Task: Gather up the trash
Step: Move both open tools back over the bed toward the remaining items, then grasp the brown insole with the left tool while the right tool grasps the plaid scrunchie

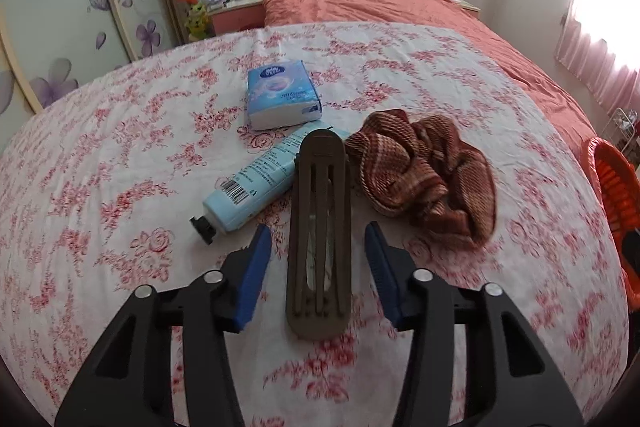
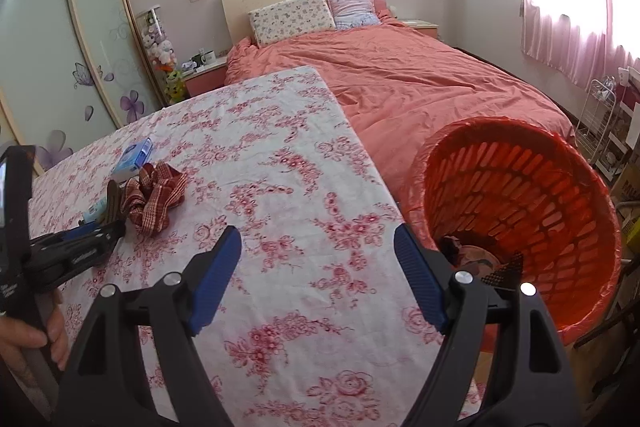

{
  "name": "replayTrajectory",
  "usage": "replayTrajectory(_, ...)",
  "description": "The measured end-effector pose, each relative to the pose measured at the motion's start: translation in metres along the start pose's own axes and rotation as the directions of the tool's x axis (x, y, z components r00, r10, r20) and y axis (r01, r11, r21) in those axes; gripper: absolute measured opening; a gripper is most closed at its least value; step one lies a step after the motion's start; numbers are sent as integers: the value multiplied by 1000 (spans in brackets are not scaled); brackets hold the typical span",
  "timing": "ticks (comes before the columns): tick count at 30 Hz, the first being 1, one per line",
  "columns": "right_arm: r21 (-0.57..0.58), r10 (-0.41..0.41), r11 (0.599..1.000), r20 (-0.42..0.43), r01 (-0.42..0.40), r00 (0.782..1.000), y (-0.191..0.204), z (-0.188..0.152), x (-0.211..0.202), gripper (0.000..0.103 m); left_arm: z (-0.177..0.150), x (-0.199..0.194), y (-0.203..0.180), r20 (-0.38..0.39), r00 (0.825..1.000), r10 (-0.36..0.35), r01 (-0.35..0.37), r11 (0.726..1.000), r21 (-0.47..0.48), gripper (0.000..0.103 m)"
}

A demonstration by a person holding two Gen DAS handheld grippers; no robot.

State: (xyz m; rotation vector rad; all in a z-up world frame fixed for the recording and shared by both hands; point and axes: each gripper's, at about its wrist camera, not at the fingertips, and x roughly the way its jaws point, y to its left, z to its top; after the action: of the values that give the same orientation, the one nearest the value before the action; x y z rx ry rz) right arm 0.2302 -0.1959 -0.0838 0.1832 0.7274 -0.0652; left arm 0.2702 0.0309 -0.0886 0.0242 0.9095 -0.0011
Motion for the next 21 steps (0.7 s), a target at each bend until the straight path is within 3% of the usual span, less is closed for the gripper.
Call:
replayTrajectory(4,6,8,1000,-16,-8,1000,4,0,6,77,4,3,-1,15,1000,-3,3,1000,7,44)
replayTrajectory(7,12,20,1000,-31,-20,999,8,-1,11,77,6,5,-1,22,1000,-2,2,1000,7,34)
replayTrajectory(12,-23,40,999,-46,-41,998,27,-1,17,77,-1,0,11,23,1000,-8,8,1000,19,34)
replayTrajectory(21,-87,115,989,-86,-123,990,81,5,41,77,-14,-9,69,17,999,40,-40,999,-7,34)
